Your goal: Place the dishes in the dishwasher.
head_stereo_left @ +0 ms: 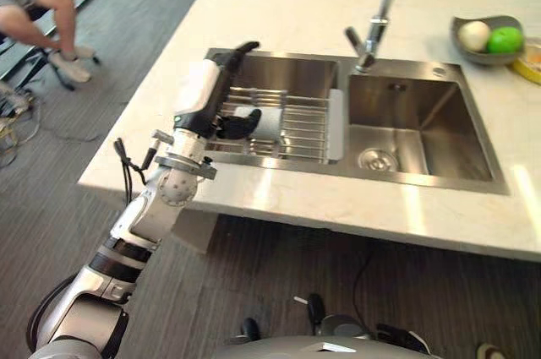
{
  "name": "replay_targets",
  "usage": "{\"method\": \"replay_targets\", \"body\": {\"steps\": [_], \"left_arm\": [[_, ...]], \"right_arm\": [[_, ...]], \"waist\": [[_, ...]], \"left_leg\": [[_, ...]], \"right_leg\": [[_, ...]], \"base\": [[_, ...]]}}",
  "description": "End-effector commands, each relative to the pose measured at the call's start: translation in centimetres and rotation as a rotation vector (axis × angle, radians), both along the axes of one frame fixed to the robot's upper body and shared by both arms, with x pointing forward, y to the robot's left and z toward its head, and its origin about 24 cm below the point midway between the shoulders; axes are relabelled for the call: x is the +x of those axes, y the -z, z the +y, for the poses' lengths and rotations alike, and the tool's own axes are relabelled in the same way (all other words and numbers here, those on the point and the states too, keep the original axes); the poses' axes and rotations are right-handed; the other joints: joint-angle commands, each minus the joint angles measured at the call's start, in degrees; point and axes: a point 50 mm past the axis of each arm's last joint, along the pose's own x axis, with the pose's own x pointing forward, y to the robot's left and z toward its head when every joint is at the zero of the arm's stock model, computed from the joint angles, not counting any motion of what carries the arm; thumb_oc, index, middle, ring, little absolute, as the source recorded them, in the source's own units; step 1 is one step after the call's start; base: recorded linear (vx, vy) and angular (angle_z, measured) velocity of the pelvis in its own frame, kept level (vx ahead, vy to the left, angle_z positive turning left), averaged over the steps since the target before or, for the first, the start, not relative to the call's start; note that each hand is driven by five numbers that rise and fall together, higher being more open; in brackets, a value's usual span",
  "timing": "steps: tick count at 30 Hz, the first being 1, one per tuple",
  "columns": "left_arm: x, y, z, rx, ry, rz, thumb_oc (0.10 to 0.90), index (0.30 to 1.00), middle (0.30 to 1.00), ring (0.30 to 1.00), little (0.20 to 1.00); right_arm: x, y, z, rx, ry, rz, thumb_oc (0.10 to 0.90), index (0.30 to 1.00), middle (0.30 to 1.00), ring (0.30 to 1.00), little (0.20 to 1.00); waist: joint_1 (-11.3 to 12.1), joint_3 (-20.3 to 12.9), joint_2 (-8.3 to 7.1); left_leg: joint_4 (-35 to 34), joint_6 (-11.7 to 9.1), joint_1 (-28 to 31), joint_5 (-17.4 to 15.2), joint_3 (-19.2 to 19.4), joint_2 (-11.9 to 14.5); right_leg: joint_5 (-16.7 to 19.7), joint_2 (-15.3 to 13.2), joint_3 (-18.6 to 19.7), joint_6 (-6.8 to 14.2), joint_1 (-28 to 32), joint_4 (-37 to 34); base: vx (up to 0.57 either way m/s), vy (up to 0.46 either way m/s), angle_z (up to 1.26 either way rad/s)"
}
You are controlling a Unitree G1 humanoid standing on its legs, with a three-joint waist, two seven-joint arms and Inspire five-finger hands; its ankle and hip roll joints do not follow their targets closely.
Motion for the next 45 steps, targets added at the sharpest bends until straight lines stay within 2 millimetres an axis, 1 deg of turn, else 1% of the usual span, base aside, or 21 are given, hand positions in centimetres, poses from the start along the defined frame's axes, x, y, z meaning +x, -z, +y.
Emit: {"method": "replay_targets", "body": {"steps": [1,2,3,4,7,8,11,12,15,19,23,24,27,29,31,32,35,38,41,44,45], "left_arm": [[1.7,-4.1,1.5,0.003,-0.066,-0.139,0.8,0.9,0.9,0.9,0.9],[1.8,-4.2,1.4,0.003,-0.065,-0.141,0.8,0.9,0.9,0.9,0.9],[2.4,-4.2,1.9,0.13,-0.115,-0.148,0.8,0.9,0.9,0.9,0.9],[2.7,-4.2,1.8,0.193,-0.123,-0.149,0.8,0.9,0.9,0.9,0.9],[2.9,-4.2,2.0,0.23,-0.136,-0.136,0.8,0.9,0.9,0.9,0.9],[3.0,-4.1,2.2,0.264,-0.144,-0.128,0.8,0.9,0.9,0.9,0.9],[3.1,-3.7,2.0,0.257,-0.127,-0.089,0.8,0.9,0.9,0.9,0.9],[3.0,-3.1,1.8,0.194,-0.08,-0.012,0.8,0.9,0.9,0.9,0.9],[2.9,-2.5,1.5,0.144,-0.031,0.051,0.8,0.9,0.9,0.9,0.9],[3.2,-1.8,1.0,0.113,-0.002,0.102,0.8,0.9,0.9,0.9,0.9],[3.8,-0.6,0.6,0.07,0.016,0.201,0.8,0.9,0.9,0.9,0.9],[4.4,-0.4,0.7,0.062,0.003,0.23,0.8,0.9,0.9,0.9,0.9],[4.7,-0.5,0.7,0.071,-0.009,0.23,0.8,0.9,0.9,0.9,0.9],[5.3,-1.0,0.7,0.118,-0.038,0.21,0.8,0.9,0.9,0.9,0.9],[5.5,-1.3,0.7,0.143,-0.047,0.195,0.8,0.9,0.9,0.9,0.9],[5.7,-2.1,0.6,0.205,-0.062,0.156,0.8,0.9,0.9,0.9,0.9],[5.8,-2.7,0.5,0.266,-0.083,0.108,0.8,0.9,0.9,0.9,0.9],[6.0,-2.9,0.5,0.306,-0.096,0.087,0.8,0.9,0.9,0.9,0.9],[6.2,-2.9,0.3,0.325,-0.097,0.093,0.8,0.9,0.9,0.9,0.9],[6.3,-2.9,0.2,0.33,-0.102,0.092,0.8,0.9,0.9,0.9,0.9],[6.8,-2.8,0.4,0.339,-0.127,0.107,0.8,0.9,0.9,0.9,0.9]], "right_arm": [[0.9,-0.1,0.0,0.033,0.055,-0.046,0.8,0.9,0.9,0.9,0.9],[0.9,-0.1,0.0,0.034,0.057,-0.047,0.8,0.9,0.9,0.9,0.9],[0.4,0.0,-0.2,0.035,0.082,-0.031,0.8,0.9,0.9,0.9,0.9],[0.3,0.0,-0.2,0.036,0.097,-0.03,0.8,0.9,0.9,0.9,0.9],[-0.3,0.2,-0.3,0.038,0.124,-0.01,0.8,0.9,0.9,0.9,0.9],[-1.1,0.3,-0.4,0.039,0.152,0.015,0.8,0.9,0.9,0.9,0.9],[-1.9,0.5,-0.4,0.042,0.167,0.041,0.8,0.9,0.9,0.9,0.9],[-2.6,0.5,-0.5,0.041,0.182,0.071,0.8,0.9,0.9,0.9,0.9],[-3.2,0.6,-0.5,0.052,0.186,0.086,0.8,0.9,0.9,0.9,0.9],[-2.7,0.6,-0.4,0.055,0.178,0.08,0.8,0.9,0.9,0.9,0.9],[-0.9,0.4,-0.5,0.055,0.159,0.041,0.8,0.9,0.9,0.9,0.9],[-0.1,0.3,-0.4,0.054,0.142,0.026,0.8,0.9,0.9,0.9,0.9],[0.2,0.3,-0.3,0.06,0.133,0.018,0.8,0.9,0.9,0.9,0.9],[0.7,0.2,-0.1,0.065,0.121,0.003,0.8,0.9,0.9,0.9,0.9],[0.6,0.3,-0.1,0.065,0.118,0.006,0.8,0.9,0.9,0.9,0.9],[0.4,0.3,-0.2,0.065,0.117,0.014,0.8,0.9,0.9,0.9,0.9],[-0.1,0.4,-0.2,0.063,0.125,0.03,0.8,0.9,0.9,0.9,0.9],[-0.6,0.4,-0.4,0.056,0.135,0.044,0.8,0.9,0.9,0.9,0.9],[-1.6,0.5,-0.8,0.042,0.16,0.076,0.8,0.9,0.9,0.9,0.9],[-1.8,0.5,-0.9,0.04,0.164,0.082,0.8,0.9,0.9,0.9,0.9],[-1.9,0.5,-0.9,0.037,0.166,0.088,0.8,0.9,0.9,0.9,0.9]], "waist": [[1.76,-1.45,-1.94],[1.98,-1.41,-1.97],[1.32,-1.42,-1.71],[1.13,-1.3,-1.67],[1.05,-1.13,-1.67],[0.8,-1.0,-1.63],[0.74,-0.95,-1.62],[0.77,-0.88,-1.43],[0.82,-0.91,-1.08],[1.09,-1.15,-0.85],[1.45,-1.51,-0.44],[1.6,-1.76,-0.3],[1.61,-1.79,-0.24],[1.79,-1.89,-0.23],[1.78,-1.88,-0.22],[1.71,-1.85,-0.3],[1.67,-1.75,-0.42],[1.59,-1.64,-0.51],[1.43,-1.56,-0.57],[1.44,-1.49,-0.58],[1.24,-1.48,-0.59]], "left_leg": [[0.17,-3.07,1.73,-4.18,2.46,5.58],[0.17,-3.06,1.77,-4.22,2.6,5.56],[0.17,-2.98,1.95,-4.36,3.27,5.48],[0.17,-2.92,2.06,-4.48,3.7,5.39],[0.17,-2.81,2.22,-4.71,4.65,5.22],[0.17,-2.74,2.35,-4.9,5.21,5.05],[0.17,-2.62,2.61,-5.08,5.75,4.9],[0.17,-2.5,2.7,-5.17,5.73,4.65],[0.17,-2.31,3.02,-5.35,5.28,4.27],[0.17,-2.2,3.01,-5.41,4.31,4.09],[0.17,-2.12,2.96,-5.36,3.05,3.85],[0.17,-2.08,3.06,-5.36,2.78,3.76],[0.17,-2.1,3.09,-5.35,2.64,3.74],[0.17,-2.1,3.01,-5.23,2.1,3.81],[0.17,-2.13,3.0,-5.18,2.03,3.82],[0.17,-2.18,2.93,-5.19,1.93,3.91],[0.17,-2.24,2.83,-5.2,1.83,3.99],[0.17,-2.27,2.72,-5.18,1.75,4.0],[0.17,-2.3,2.62,-5.17,1.85,4.02],[0.17,-2.31,2.62,-5.16,1.91,4.02],[0.17,-2.29,2.63,-5.18,2.04,3.94]], "right_leg": [[-1.24,-5.51,0.02,8.6,1.02,0.84],[-1.23,-5.5,0.16,8.61,0.98,0.84],[-0.96,-5.47,0.73,8.88,0.6,0.84],[-0.78,-5.46,1.06,9.09,0.38,0.84],[-0.35,-5.58,1.61,9.41,-0.18,0.84],[-0.11,-5.7,2.03,9.67,-0.51,0.84],[0.05,-5.9,2.34,9.83,-0.69,0.84],[0.09,-6.13,2.29,9.95,-0.58,0.84],[-0.06,-6.53,1.88,9.94,-0.01,0.84],[-0.5,-6.89,0.82,9.72,0.88,0.84],[-0.95,-7.17,-0.36,9.4,1.9,0.84],[-1.09,-7.22,-0.7,9.25,2.31,0.84],[-1.12,-7.27,-0.89,9.2,2.43,0.84],[-1.42,-7.31,-1.38,8.95,2.75,0.84],[-1.47,-7.3,-1.49,8.92,2.85,0.84],[-1.54,-7.26,-1.62,8.8,2.87,0.84],[-1.61,-7.24,-1.81,8.78,2.89,0.84],[-1.66,-7.2,-1.87,8.8,2.88,0.84],[-1.68,-7.18,-1.8,8.81,2.82,0.84],[-1.71,-7.17,-1.79,8.81,2.82,0.84],[-1.71,-7.15,-1.71,8.81,2.82,0.84]], "base": [[0.01,0.026,-0.37],[0.0,0.03,-0.3],[-0.01,0.029,-0.25],[-0.01,0.038,-0.14],[-0.01,0.033,-0.15],[0.0,0.036,-0.25],[0.0,0.033,-0.13],[0.0,0.051,-0.16],[0.01,0.026,-0.08],[0.0,0.0,0.02],[0.02,-0.003,0.23],[0.02,-0.007,0.17],[0.01,-0.009,0.14],[0.01,-0.022,0.04],[0.0,0.0,0.0],[0.0,0.0,0.0],[0.0,-0.019,0.04],[0.0,0.0,0.0],[0.0,0.0,0.0],[0.0,0.0,0.0],[0.0,0.0,0.0]]}}
